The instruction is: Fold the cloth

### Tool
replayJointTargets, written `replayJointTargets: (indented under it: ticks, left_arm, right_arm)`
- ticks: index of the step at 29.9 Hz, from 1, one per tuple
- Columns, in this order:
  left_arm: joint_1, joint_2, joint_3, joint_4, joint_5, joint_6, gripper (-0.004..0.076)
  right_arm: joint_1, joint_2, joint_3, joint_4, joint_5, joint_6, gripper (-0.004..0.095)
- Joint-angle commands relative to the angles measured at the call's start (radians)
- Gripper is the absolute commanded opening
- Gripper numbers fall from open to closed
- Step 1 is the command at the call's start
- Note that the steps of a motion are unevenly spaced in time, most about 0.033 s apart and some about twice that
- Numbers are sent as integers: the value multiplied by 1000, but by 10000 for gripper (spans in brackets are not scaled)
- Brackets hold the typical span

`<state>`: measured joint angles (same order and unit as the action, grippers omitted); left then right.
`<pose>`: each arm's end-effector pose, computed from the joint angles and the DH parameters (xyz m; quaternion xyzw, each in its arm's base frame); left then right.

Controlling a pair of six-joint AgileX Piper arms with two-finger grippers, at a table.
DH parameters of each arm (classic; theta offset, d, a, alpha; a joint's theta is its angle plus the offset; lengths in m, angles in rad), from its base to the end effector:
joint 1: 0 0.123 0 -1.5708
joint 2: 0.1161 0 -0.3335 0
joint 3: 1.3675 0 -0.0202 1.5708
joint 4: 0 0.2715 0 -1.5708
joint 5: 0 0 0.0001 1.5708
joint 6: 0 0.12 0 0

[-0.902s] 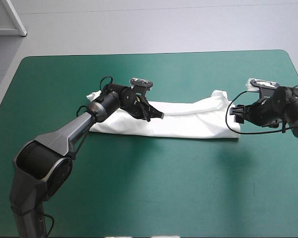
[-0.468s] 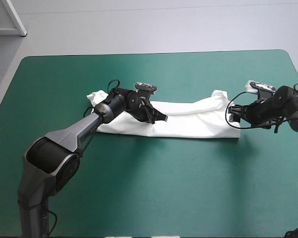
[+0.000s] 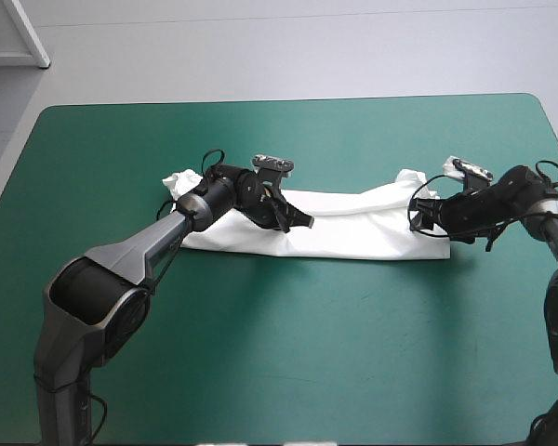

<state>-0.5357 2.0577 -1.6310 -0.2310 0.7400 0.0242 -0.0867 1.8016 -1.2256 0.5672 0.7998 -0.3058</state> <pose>0.4283 -0.2758 0.2225 0.2051 0.9436 -0.1541 0.2094 0.4047 0.0113 0.2236 0.0599 0.9628 0.1954 0.1765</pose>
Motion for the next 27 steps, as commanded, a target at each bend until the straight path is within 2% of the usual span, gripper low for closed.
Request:
replayJointTargets:
  ticks: [1,6,11,17,22,27]
  left_arm:
    - [-6,-27,-13,-14,15,-7,-10]
    - [-6,-27,-13,-16,17,-9,-10]
    - [-6,-27,-13,-16,22,-9,-10]
    - [-6,-27,-13,-16,38,-9,-10]
    - [-6,-27,-13,-16,47,-7,-10]
    - [-6,-27,-13,-16,68,-2,-10]
  right_arm:
    - [31,-33,-19,10,-17,-13,386]
    - [48,-39,-23,8,-81,-13,4]
    - [50,-74,-77,13,-76,-5,-8]
    - [64,-139,-191,65,22,-1,-8]
    - [160,-174,-306,62,74,50,-8]
    - [291,-176,-431,55,64,111,-8]
